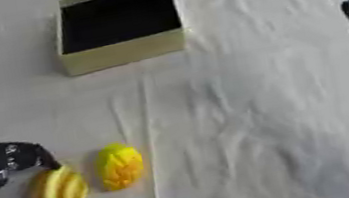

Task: Pick up objects on the table and place them in the box.

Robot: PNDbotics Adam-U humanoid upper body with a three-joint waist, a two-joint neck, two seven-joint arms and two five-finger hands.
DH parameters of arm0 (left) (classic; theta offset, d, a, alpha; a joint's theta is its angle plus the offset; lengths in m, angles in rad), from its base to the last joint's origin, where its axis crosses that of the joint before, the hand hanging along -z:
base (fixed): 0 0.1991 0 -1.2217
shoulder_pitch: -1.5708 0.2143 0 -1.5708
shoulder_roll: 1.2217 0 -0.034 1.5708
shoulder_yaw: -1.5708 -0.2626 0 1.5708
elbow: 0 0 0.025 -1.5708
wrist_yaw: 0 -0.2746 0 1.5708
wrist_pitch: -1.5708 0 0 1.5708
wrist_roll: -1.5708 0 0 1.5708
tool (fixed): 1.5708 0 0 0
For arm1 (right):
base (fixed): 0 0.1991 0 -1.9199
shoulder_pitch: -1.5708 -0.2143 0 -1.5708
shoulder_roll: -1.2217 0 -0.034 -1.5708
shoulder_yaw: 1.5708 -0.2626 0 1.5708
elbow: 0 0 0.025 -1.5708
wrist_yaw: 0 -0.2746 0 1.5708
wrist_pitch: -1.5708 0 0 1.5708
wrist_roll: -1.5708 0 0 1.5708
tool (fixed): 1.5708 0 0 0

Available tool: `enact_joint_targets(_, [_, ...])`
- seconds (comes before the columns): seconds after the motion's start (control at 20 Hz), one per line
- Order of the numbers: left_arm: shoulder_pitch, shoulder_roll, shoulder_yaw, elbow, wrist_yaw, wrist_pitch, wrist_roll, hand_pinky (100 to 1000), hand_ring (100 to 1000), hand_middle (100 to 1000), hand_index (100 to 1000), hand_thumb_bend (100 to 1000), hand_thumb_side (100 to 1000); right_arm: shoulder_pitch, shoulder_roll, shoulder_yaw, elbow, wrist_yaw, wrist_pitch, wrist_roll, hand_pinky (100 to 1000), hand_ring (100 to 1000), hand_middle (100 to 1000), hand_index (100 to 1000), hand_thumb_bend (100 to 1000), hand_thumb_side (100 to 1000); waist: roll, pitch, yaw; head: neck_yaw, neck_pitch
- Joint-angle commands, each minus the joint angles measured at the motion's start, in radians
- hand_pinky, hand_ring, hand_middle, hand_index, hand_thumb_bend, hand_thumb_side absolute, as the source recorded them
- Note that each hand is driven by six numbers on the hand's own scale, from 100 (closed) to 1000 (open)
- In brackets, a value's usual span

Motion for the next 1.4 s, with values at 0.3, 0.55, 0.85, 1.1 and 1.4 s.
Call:
enact_joint_targets(0.3, [-0.003, -0.009, -0.004, -0.012, -0.064, 0.002, -0.004, 845, 851, 775, 856, 324, 135, 0.002, -0.001, -0.003, -0.017, -0.009, 0.007, -0.002, 860, 656, 716, 789, 100, 583, -0.001, -0.012, -0.004, 0.004, -0.012])
enact_joint_targets(0.55, [-0.012, -0.030, -0.012, -0.012, -0.104, 0.009, -0.037, 835, 843, 766, 849, 332, 133, 0.006, 0.004, -0.003, -0.017, -0.011, 0.006, -0.002, 861, 654, 715, 789, 100, 590, -0.002, -0.011, -0.005, 0.005, -0.013])
enact_joint_targets(0.85, [-0.017, -0.042, 0.000, -0.012, -0.160, -0.012, -0.003, 692, 690, 595, 709, 161, 100, 0.012, 0.011, -0.004, -0.017, -0.015, 0.009, -0.007, 861, 652, 713, 789, 100, 597, -0.002, -0.011, -0.005, 0.005, -0.012])
enact_joint_targets(1.1, [-0.020, -0.046, 0.031, -0.012, -0.258, -0.039, 0.182, 610, 616, 523, 631, 100, 100, 0.018, 0.016, -0.004, -0.017, -0.017, 0.012, -0.011, 862, 650, 711, 789, 100, 606, 0.000, -0.013, -0.004, 0.003, -0.013])
enact_joint_targets(1.4, [-0.039, -0.040, 0.052, -0.012, -0.245, -0.082, 0.273, 594, 600, 510, 619, 100, 100, 0.022, 0.013, -0.006, -0.017, -0.017, 0.010, -0.015, 861, 648, 708, 788, 100, 605, 0.002, -0.014, -0.005, -0.001, -0.012])
